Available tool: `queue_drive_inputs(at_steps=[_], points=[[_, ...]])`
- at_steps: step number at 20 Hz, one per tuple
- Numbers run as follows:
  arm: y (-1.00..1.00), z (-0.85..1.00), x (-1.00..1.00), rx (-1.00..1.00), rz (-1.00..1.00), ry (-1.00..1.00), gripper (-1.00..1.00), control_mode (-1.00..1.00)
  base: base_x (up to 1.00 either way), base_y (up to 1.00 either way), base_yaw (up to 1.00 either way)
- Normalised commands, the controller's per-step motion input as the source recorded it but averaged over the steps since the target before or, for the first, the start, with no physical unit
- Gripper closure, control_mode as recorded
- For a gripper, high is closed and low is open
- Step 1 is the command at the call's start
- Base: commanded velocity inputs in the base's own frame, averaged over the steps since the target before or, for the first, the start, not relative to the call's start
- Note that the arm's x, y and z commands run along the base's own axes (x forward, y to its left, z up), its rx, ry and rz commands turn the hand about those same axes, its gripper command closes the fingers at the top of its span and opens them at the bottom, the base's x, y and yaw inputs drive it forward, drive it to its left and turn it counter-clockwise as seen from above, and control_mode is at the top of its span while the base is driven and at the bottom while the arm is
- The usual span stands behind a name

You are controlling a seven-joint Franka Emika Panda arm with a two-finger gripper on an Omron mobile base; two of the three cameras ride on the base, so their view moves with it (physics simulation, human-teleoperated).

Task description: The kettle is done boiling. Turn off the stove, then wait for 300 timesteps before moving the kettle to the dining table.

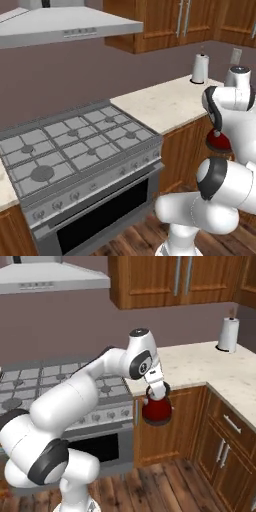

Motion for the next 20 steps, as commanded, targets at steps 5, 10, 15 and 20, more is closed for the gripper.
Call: queue_drive_inputs(at_steps=[5, 10, 15, 20], points=[[0.00, 0.00, 0.00, 0.00, 0.00, 0.00, 1.00, 1.00, -0.24, 0.24, -0.56], [0.00, 0.00, 0.00, 0.00, 0.00, 0.00, 1.00, 1.00, -0.22, 0.18, -0.58], [0.00, 0.00, 0.00, 0.00, 0.00, 0.00, 1.00, 1.00, -0.21, 0.04, -0.60], [0.00, 0.00, 0.00, 0.00, 0.00, 0.00, 1.00, 1.00, -0.08, 0.00, -0.62]])
